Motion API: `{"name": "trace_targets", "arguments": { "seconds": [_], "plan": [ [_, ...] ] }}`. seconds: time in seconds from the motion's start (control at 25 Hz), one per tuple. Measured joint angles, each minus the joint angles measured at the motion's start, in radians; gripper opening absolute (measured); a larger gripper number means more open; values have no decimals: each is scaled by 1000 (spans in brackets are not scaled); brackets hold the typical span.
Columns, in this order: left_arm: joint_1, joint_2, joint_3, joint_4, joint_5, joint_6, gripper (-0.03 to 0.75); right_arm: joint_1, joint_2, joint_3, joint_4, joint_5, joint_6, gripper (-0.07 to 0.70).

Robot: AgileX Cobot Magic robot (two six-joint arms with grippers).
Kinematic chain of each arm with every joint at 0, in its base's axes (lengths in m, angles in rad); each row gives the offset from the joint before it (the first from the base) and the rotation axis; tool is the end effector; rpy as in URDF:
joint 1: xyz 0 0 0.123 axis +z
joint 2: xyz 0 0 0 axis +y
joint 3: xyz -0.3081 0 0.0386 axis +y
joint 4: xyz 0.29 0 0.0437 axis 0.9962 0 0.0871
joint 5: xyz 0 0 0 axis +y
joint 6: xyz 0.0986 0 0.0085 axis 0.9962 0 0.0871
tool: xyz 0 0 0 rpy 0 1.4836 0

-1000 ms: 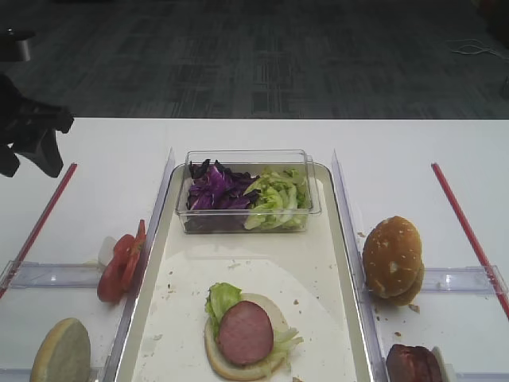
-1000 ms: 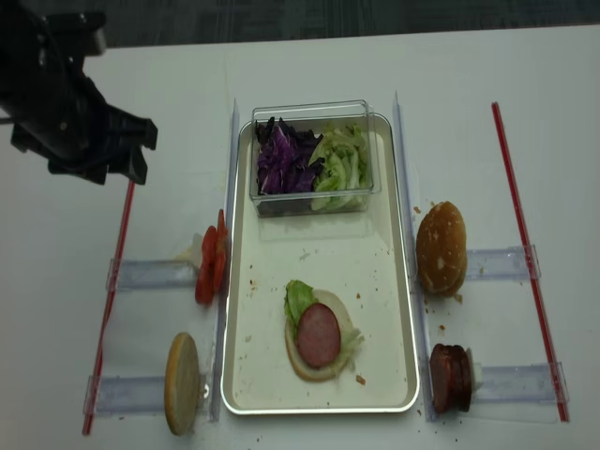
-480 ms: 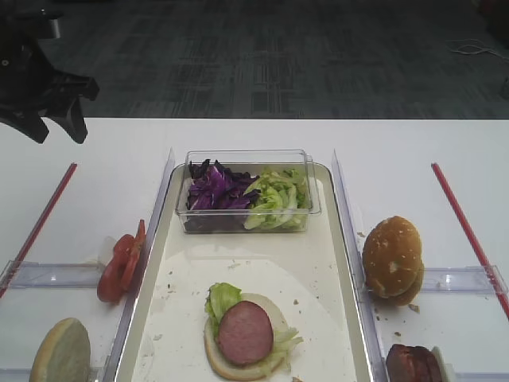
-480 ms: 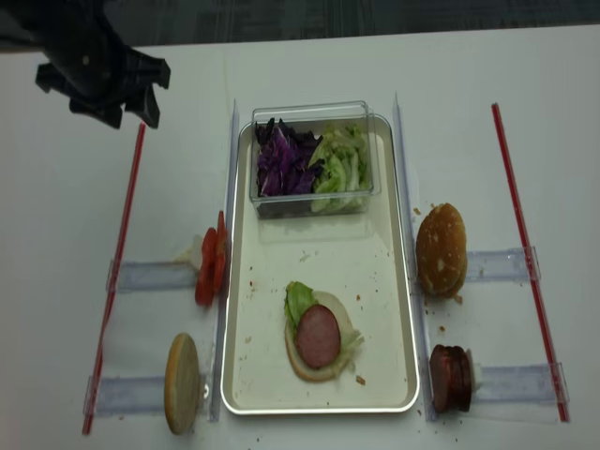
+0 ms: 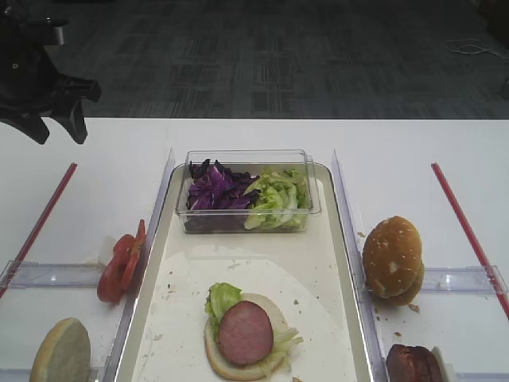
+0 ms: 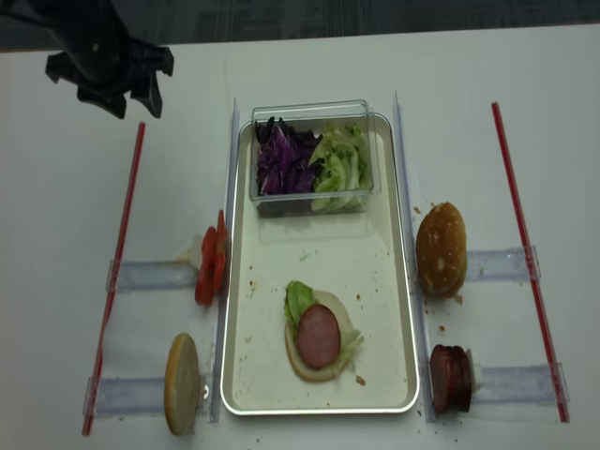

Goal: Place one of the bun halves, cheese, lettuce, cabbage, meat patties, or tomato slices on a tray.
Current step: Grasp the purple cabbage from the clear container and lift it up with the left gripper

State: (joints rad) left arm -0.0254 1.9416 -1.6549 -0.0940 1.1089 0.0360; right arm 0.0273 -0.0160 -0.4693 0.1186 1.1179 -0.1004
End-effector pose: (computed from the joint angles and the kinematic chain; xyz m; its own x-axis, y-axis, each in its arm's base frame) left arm 0.4634 -0.0201 0.2609 -0.9653 0.0186 -0.2606 0.0415 0.9957 -0.0827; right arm 0.0114 0.0108 0.2797 -0.5099 -0.0620 -0.8580 -0.1430 0.9896 0.0135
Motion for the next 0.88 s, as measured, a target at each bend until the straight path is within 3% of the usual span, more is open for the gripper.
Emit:
{"name": "trace_targets", "arguments": {
  "seconds": [0.44,0.88],
  "plan": [
    [-11,0,-6,25,19,-25,429,0,0,0,0,0,-2,405],
    [-154,0,-6,24,1,-65,428,0,0,0,0,0,-10,405]
  ]
}}
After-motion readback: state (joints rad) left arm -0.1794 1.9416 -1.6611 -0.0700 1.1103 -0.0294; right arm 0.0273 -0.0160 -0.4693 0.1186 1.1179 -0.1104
